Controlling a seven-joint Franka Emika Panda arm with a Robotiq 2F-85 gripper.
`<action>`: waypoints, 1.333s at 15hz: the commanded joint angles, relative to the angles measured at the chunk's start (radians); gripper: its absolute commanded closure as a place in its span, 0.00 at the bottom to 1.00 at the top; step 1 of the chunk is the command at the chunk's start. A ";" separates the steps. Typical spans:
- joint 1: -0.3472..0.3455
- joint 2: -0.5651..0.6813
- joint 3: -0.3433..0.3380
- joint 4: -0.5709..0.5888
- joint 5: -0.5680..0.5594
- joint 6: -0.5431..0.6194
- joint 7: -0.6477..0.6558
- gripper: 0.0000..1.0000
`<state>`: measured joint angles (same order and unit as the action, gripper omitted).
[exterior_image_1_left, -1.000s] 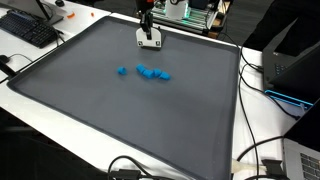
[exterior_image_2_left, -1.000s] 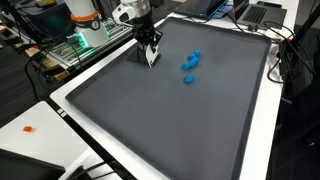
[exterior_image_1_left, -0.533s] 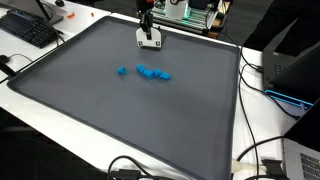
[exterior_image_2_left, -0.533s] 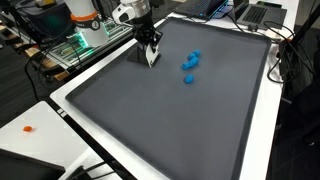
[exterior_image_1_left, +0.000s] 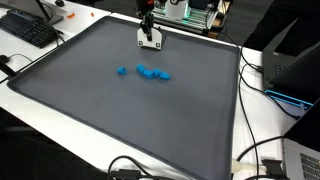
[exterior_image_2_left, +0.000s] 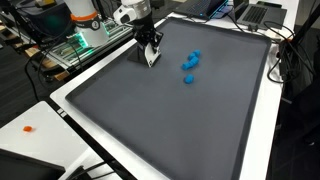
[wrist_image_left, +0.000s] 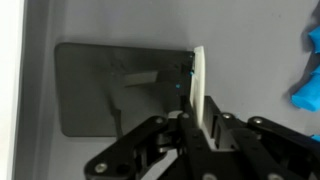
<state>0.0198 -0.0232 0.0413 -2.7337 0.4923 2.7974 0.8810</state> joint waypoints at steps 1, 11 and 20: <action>0.009 0.031 0.001 0.000 -0.003 -0.003 -0.005 0.48; 0.002 -0.042 -0.006 0.008 -0.074 -0.081 0.017 0.00; -0.035 -0.158 0.008 0.041 -0.328 -0.323 0.160 0.00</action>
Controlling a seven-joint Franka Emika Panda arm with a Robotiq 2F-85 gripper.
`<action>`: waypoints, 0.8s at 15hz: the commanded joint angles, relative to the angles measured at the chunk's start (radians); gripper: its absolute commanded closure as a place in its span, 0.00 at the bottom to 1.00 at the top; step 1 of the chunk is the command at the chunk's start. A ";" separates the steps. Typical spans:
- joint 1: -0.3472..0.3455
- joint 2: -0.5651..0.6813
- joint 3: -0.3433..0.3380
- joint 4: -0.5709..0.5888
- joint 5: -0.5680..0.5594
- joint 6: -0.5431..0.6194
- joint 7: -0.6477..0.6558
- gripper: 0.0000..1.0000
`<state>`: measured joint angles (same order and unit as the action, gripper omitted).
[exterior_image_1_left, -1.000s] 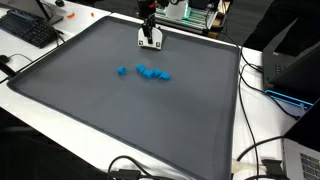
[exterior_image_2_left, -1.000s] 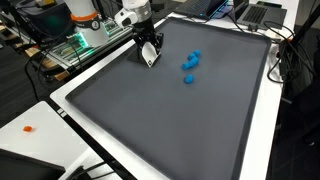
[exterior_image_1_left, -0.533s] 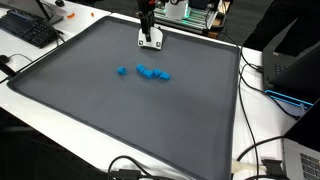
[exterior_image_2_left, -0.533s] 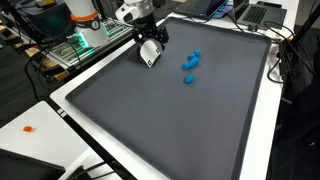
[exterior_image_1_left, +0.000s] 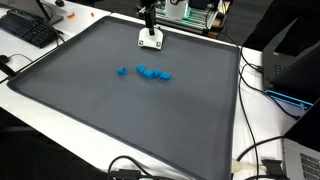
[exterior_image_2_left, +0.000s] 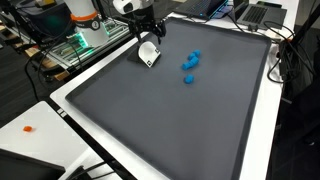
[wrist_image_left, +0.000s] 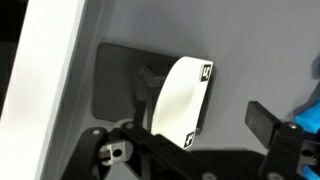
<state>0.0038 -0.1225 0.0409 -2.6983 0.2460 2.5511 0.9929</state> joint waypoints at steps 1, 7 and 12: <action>-0.020 -0.072 0.010 0.014 -0.101 -0.101 0.040 0.00; -0.008 -0.133 0.038 0.079 -0.249 -0.142 -0.116 0.00; 0.021 -0.101 0.064 0.169 -0.256 -0.131 -0.331 0.00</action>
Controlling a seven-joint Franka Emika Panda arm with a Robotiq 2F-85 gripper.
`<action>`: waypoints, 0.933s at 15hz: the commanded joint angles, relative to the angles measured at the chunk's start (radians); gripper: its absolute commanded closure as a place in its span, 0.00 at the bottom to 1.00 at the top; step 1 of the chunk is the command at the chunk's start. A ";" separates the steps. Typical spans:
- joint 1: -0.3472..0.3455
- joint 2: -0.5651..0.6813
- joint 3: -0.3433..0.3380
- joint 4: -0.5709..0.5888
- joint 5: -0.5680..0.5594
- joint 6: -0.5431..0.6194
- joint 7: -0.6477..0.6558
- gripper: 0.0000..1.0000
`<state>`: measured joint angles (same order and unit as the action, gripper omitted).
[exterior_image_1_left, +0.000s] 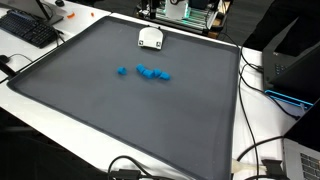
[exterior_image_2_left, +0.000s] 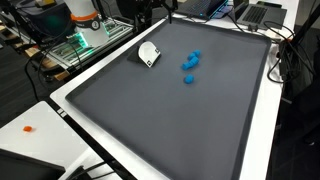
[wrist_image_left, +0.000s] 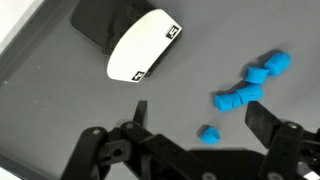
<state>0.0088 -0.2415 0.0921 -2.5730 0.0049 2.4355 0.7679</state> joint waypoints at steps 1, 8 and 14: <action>0.022 0.026 0.018 0.058 -0.012 -0.011 -0.154 0.00; 0.074 0.109 0.039 0.153 0.004 0.001 -0.468 0.00; 0.083 0.129 0.038 0.171 0.001 -0.002 -0.522 0.00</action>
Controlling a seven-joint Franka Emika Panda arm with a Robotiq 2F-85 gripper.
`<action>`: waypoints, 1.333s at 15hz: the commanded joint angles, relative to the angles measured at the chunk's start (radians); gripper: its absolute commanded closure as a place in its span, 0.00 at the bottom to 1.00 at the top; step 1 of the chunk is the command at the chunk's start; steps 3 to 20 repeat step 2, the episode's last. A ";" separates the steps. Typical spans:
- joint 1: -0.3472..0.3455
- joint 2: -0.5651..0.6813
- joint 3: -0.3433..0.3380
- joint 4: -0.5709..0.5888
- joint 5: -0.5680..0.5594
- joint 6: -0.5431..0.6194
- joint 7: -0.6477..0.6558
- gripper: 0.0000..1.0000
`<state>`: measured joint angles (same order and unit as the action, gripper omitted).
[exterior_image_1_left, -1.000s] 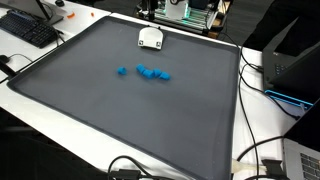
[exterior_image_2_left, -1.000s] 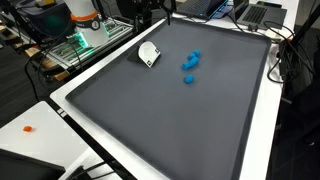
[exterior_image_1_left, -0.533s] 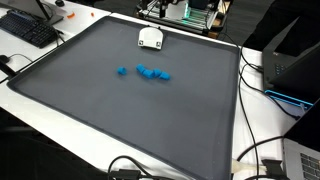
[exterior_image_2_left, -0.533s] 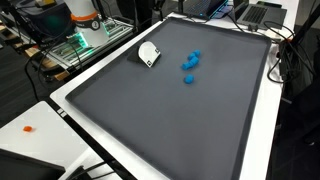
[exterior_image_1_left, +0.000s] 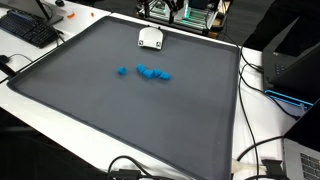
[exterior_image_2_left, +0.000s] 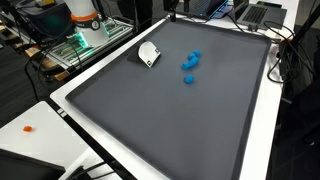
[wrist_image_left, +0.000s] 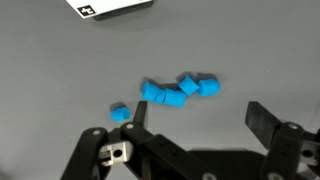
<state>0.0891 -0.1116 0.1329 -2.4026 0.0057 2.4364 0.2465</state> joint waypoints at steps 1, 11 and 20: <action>0.003 0.003 -0.003 0.004 0.000 -0.003 -0.004 0.00; 0.003 0.005 -0.003 0.005 0.000 -0.003 -0.007 0.00; 0.003 0.005 -0.003 0.005 0.000 -0.003 -0.007 0.00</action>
